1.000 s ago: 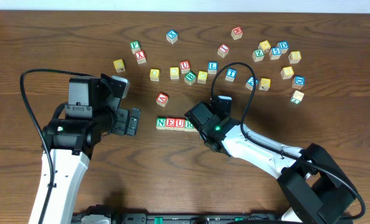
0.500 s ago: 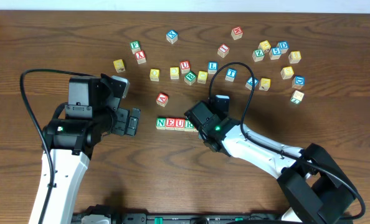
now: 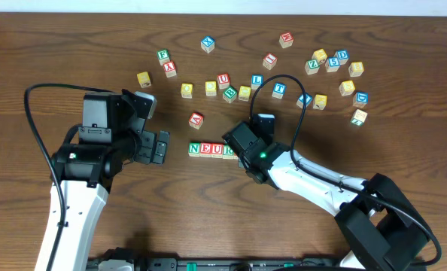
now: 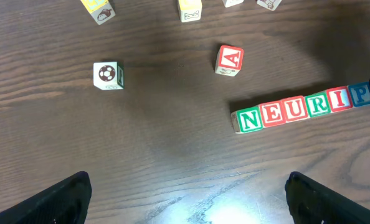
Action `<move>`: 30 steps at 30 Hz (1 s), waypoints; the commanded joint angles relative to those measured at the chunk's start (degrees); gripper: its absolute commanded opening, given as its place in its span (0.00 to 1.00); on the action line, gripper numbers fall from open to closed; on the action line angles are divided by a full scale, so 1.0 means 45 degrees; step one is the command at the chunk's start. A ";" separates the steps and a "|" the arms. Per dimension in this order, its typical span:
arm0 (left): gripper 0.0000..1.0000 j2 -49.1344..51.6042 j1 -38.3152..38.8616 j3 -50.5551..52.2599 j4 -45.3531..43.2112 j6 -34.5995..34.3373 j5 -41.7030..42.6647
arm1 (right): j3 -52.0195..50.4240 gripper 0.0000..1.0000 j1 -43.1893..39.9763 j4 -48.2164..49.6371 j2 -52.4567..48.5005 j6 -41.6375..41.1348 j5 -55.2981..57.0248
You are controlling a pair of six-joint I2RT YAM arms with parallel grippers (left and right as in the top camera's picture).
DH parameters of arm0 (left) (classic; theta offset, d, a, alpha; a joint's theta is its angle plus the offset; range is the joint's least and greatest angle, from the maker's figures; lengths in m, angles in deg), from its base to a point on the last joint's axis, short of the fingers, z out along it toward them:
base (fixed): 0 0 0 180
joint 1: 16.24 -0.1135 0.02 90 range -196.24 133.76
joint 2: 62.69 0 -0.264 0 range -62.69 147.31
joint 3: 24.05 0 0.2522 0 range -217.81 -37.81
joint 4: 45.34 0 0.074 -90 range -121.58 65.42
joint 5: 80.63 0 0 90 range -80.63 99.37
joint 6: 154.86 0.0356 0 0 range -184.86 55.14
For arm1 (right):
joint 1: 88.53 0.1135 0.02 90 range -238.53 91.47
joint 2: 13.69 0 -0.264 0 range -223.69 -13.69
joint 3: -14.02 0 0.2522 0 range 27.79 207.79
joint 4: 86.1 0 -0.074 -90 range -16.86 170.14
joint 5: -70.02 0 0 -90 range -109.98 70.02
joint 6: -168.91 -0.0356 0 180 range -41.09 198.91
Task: Spell out NEURIPS
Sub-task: 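Raise the right gripper and swing it to the back-right blocks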
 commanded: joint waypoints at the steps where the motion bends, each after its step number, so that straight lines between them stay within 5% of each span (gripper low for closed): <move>1: 0.98 -0.0015 -0.0053 -0.0321 -0.0005 0.0078 -0.0121 | -0.0087 0.01 -0.0034 0.0039 -0.0107 0.0189 0.0097; 16: 0.98 -0.0015 -0.0053 -0.0316 -0.0005 0.0078 -0.0121 | 0.0801 0.02 -0.1647 -0.1923 0.0525 0.0345 0.0981; 30: 0.98 -0.0015 -0.0053 -0.0316 -0.0005 0.0078 -0.0121 | 0.4148 0.17 -0.3798 -0.5343 0.1166 0.2001 0.0860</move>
